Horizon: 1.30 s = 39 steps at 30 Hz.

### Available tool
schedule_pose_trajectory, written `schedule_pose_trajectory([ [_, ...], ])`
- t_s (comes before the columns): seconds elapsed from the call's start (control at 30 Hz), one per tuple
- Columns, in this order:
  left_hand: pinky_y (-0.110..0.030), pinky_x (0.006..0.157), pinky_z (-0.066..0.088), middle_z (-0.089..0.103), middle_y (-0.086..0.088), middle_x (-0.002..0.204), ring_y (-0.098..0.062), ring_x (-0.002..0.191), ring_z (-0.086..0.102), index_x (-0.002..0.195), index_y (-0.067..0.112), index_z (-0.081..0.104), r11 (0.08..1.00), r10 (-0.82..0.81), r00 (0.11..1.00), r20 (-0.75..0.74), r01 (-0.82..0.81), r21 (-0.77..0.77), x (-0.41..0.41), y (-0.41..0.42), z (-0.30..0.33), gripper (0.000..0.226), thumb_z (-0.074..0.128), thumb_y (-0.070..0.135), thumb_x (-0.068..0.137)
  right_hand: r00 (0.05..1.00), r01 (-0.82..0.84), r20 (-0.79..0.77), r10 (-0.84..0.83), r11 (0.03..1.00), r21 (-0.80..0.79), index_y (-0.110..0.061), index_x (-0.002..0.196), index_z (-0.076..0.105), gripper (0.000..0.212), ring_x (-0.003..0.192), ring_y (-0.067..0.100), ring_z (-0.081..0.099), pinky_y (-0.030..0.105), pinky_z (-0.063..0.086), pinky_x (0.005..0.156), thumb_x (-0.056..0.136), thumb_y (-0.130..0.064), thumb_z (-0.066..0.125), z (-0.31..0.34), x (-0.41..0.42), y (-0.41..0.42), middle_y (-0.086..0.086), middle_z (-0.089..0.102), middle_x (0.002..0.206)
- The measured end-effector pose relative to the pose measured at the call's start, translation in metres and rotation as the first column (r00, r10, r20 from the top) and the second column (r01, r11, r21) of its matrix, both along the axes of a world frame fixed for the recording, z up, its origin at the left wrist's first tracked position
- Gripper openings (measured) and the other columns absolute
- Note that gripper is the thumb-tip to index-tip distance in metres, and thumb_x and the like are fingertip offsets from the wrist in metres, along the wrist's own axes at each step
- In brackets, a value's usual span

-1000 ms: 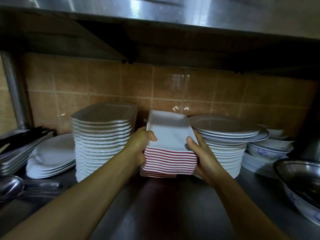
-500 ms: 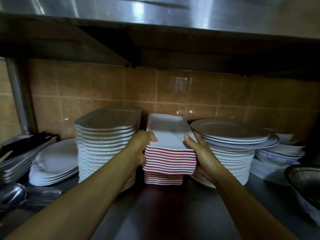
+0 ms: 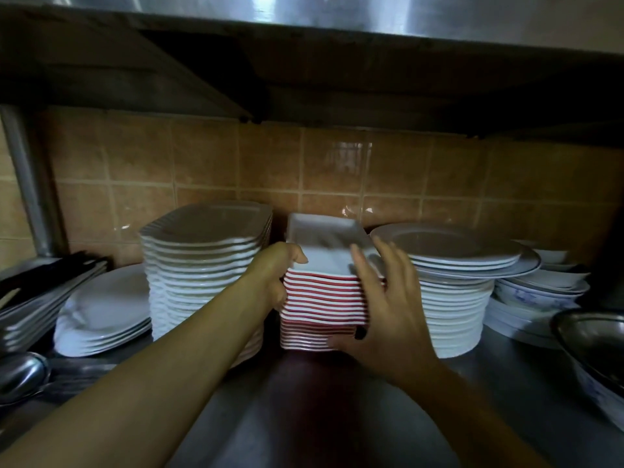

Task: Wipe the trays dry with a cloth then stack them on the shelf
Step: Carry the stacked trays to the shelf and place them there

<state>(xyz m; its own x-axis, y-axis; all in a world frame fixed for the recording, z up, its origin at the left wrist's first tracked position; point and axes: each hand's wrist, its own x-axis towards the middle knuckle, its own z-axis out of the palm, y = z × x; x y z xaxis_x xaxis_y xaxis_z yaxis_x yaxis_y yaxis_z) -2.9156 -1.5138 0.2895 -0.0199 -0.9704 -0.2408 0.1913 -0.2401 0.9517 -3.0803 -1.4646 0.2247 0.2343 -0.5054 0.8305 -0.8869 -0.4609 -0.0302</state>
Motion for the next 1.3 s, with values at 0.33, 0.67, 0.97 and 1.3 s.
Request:
schedule_pose_trajectory([
  [0.33, -0.028, 0.056, 0.047, 0.065, -0.011, 0.070, -0.025, 0.061, 0.060, 0.091, 0.007, 0.062, 0.996, -0.090, 0.996, -0.015, 0.090, -0.001, 0.003, 0.008, 0.004, 0.015, 0.049, 0.015, 0.089, 0.977, 0.127, -0.141, -0.162, 0.965, -0.228, -0.015, 0.133, 0.040, 0.094, 0.097, 0.034, 0.059, 0.045, 0.048, 0.081, 0.052, -0.018, 0.085, -0.012, 0.009, -0.024, 0.018, 0.061, 0.106],
  [0.67, -0.040, 0.090, 0.051, 0.061, -0.001, 0.124, -0.016, 0.109, 0.061, 0.133, 0.024, 0.042, 0.827, 0.014, 0.948, 0.317, 0.167, -0.537, 0.015, 0.032, -0.023, 0.091, 0.089, 0.032, 0.056, 0.979, 0.141, -0.124, -0.161, 0.978, -0.153, -0.009, 0.124, 0.057, 0.088, 0.094, 0.033, 0.052, 0.044, 0.049, 0.076, 0.043, -0.020, 0.088, 0.004, 0.013, -0.022, 0.019, 0.060, 0.099],
  [0.97, -0.046, 0.112, 0.025, 0.004, -0.006, 0.157, -0.025, 0.144, 0.005, 0.148, 0.021, 0.012, 0.551, 0.722, 0.074, 0.687, 0.540, -0.637, 0.022, 0.030, -0.040, 0.119, 0.083, 0.040, 0.054, 0.978, 0.110, -0.163, -0.127, 0.988, -0.110, -0.014, 0.125, 0.038, 0.103, 0.094, 0.039, 0.061, 0.049, 0.051, 0.080, 0.039, -0.027, 0.092, 0.013, 0.008, -0.023, 0.020, 0.061, 0.103],
  [1.3, -0.029, 0.060, 0.046, 0.060, -0.006, 0.090, -0.025, 0.077, 0.060, 0.099, 0.009, 0.054, 0.370, 0.832, 0.176, 0.526, 0.529, -0.763, 0.027, 0.003, -0.037, 0.076, 0.088, 0.030, 0.034, 0.952, 0.162, -0.249, -0.176, 0.984, -0.077, -0.014, 0.127, 0.049, 0.100, 0.094, 0.034, 0.060, 0.044, 0.050, 0.079, 0.038, -0.029, 0.091, 0.022, 0.007, -0.040, 0.016, 0.059, 0.104],
])
